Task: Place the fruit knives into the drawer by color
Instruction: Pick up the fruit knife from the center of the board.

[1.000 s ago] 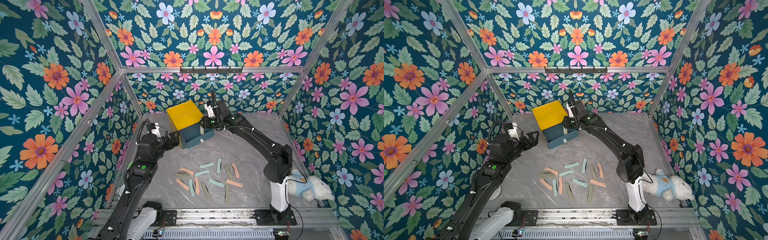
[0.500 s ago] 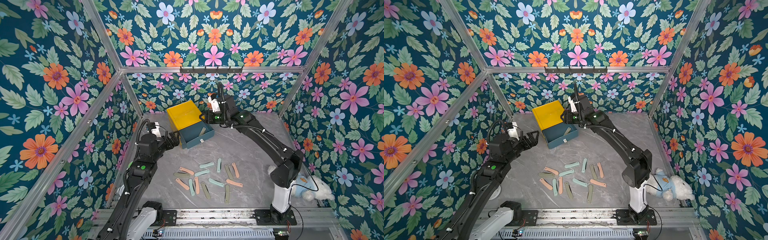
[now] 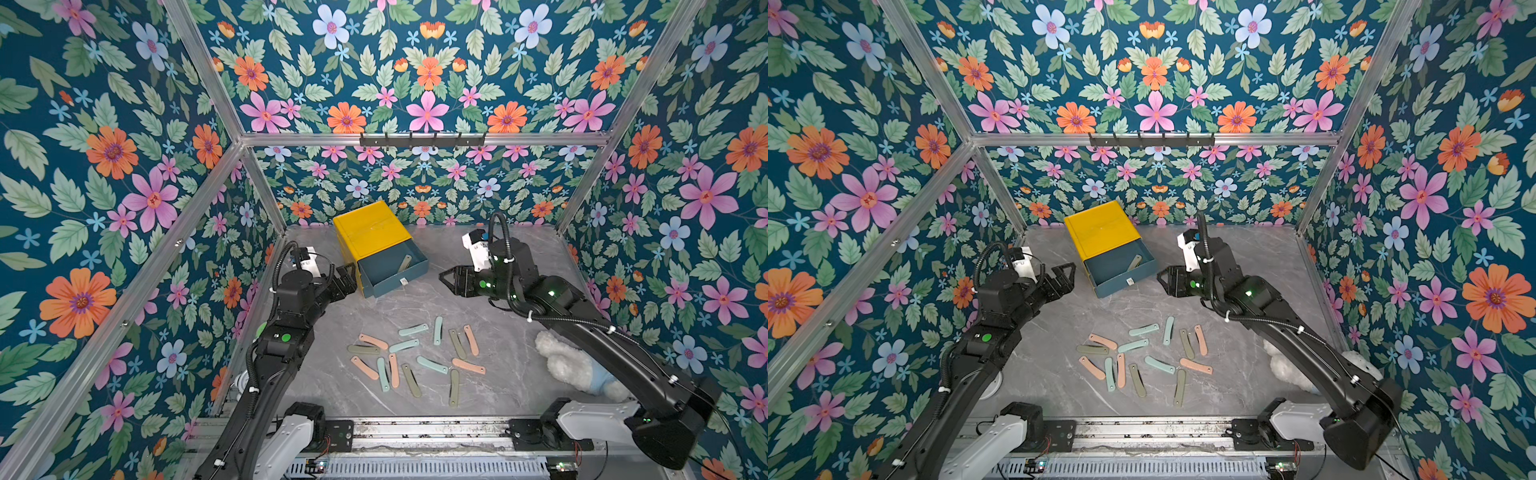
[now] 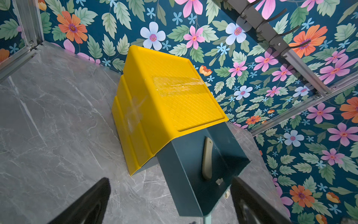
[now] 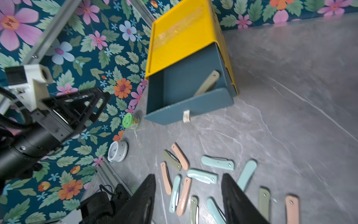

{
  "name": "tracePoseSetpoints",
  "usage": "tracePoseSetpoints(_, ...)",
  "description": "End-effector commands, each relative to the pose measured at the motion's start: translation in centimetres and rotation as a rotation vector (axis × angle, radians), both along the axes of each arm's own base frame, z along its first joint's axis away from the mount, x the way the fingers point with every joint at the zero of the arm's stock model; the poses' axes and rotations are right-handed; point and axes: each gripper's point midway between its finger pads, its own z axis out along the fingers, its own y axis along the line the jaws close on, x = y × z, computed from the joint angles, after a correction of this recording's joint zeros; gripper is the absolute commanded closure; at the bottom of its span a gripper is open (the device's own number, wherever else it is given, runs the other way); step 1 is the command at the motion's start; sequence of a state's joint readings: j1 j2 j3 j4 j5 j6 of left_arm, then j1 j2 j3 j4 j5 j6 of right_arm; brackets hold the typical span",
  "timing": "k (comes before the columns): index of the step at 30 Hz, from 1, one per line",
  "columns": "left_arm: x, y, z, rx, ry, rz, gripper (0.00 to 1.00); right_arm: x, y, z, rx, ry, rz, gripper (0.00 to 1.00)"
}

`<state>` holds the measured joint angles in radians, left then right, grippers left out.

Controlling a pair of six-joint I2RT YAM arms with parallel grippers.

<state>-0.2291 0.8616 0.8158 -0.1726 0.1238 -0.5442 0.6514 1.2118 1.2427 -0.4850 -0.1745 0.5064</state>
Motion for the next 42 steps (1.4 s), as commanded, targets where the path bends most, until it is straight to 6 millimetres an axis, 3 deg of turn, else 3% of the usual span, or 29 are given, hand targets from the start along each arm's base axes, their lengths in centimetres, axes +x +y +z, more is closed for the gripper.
tracePoseSetpoints(1,0.2,0.2,0.0,-0.002,-0.007,0.012,0.01,-1.5,-2.1,-2.6,-0.044,0.066,-0.059,0.43)
tracePoseSetpoints(8,0.4,0.1,-0.5,-0.009,-0.001,0.012,0.01,-4.6,-4.5,-9.9,-0.125,0.225,-0.087,0.4)
tracePoseSetpoints(17,0.4,-0.2,-1.4,-0.025,0.019,0.001,0.01,-5.3,-3.1,-18.7,-0.245,0.428,-0.002,0.42)
tracePoseSetpoints(24,0.7,-0.3,-1.9,-0.021,0.037,0.0,0.01,-3.7,-2.7,-22.5,-0.355,0.482,-0.003,0.46)
tracePoseSetpoints(30,0.5,-0.3,-2.4,-0.02,0.048,0.0,0.01,-3.6,-3.3,-25.6,-0.462,0.548,0.004,0.55)
tracePoseSetpoints(38,0.6,-0.4,-2.9,-0.022,0.053,-0.004,0.01,-3.9,-4.4,-27.0,-0.614,0.54,0.02,0.56)
tracePoseSetpoints(39,0.6,-0.4,-2.9,-0.02,0.053,-0.004,0.01,-4.1,-4.7,-28.0,-0.654,0.562,0.02,0.56)
tracePoseSetpoints(42,0.6,-0.3,-2.9,-0.018,0.053,-0.003,0.01,-4.2,-5.2,-28.7,-0.705,0.565,0.022,0.56)
